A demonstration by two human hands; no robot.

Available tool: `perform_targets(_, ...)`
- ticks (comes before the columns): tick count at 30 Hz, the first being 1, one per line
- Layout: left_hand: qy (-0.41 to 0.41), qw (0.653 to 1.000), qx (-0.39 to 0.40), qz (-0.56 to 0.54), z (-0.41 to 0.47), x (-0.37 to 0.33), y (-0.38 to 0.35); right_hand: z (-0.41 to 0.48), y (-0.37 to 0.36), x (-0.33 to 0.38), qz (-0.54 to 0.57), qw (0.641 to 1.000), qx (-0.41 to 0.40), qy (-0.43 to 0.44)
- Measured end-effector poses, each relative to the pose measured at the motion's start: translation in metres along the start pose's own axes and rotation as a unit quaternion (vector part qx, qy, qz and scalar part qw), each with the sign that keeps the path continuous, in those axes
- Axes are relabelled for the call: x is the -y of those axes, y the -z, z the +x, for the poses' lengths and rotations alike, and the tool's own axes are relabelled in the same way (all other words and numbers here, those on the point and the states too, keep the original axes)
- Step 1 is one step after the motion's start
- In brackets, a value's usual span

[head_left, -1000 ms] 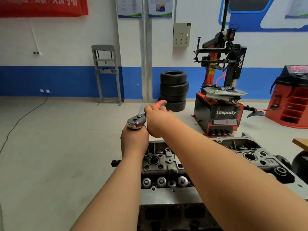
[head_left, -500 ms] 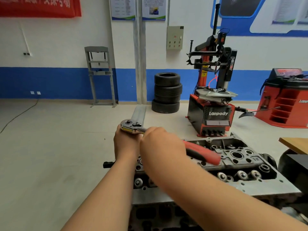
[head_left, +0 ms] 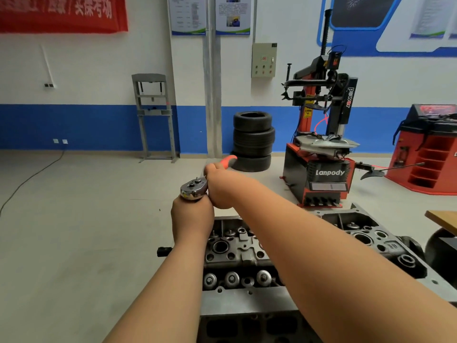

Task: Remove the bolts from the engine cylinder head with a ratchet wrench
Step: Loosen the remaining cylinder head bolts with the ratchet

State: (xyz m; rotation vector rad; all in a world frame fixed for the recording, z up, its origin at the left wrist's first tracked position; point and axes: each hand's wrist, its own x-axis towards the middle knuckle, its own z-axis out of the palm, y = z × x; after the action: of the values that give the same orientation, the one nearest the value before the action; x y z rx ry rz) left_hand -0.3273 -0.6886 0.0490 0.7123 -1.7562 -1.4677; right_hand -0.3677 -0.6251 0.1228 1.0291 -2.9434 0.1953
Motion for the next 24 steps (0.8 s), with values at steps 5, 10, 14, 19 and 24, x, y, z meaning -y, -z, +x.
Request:
perform_targets(5,0.001,1.0,0.009,0.027,-0.005,-0.003,-0.002,-0.038,-0.007,-0.001,-0.084,0.988,-0.055,-0.116)
perform_targets(10,-0.064,0.992,0.02,0.11,-0.004,0.0,-0.002,-0.097,-0.033,0.019,-0.15,0.979,-0.089,-0.11)
perform_targets(14,-0.087,0.986,0.044,0.135,0.0,0.006,-0.004,-0.11,-0.041,0.021,-0.154,0.984,-0.081,-0.049)
perform_targets(19,-0.04,0.994,-0.011,0.099,0.002,0.004,-0.004,-0.062,-0.006,-0.005,-0.04,0.991,-0.099,-0.08)
perform_targets(24,-0.008,0.999,-0.021,0.039,0.004,0.003,0.0,0.006,0.003,0.0,0.025,0.999,-0.004,0.021)
